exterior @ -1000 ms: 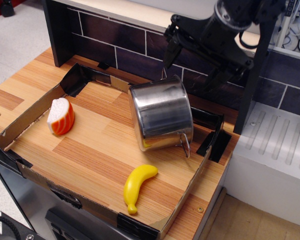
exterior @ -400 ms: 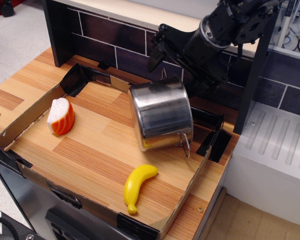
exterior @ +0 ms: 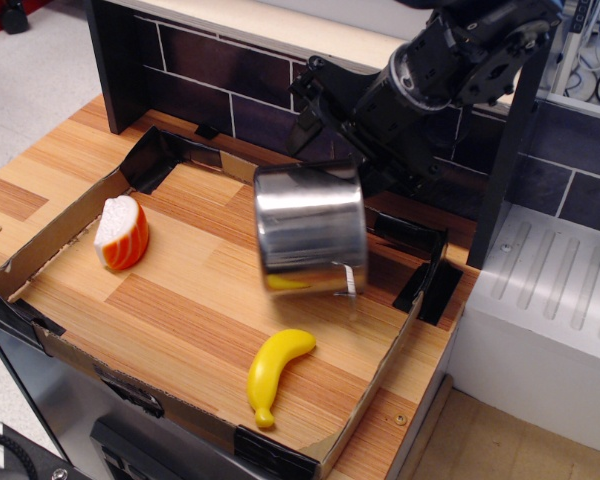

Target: Upright metal pot

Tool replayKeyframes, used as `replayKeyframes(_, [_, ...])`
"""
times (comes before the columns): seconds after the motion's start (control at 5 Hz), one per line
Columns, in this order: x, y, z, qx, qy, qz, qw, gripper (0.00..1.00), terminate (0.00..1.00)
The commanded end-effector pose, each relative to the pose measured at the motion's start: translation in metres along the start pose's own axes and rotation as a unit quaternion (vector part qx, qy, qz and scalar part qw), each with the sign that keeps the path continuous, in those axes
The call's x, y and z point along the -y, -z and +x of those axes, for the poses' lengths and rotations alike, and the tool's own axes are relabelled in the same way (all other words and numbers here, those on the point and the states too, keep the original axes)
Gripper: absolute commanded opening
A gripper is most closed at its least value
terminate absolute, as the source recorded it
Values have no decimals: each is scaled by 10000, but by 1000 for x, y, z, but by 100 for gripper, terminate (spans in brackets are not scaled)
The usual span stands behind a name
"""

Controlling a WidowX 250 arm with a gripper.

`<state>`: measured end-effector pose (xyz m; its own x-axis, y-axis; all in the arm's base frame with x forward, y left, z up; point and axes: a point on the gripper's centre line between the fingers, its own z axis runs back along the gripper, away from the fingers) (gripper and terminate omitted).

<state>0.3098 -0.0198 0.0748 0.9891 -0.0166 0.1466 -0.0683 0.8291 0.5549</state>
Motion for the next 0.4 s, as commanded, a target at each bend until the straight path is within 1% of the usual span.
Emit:
replayKeyframes(0.0, [-8, 0, 4, 174, -180, 254, 9994, 0, 0])
replayKeyframes(0.2, [-15, 2, 2, 181, -175, 215, 9995, 0, 0])
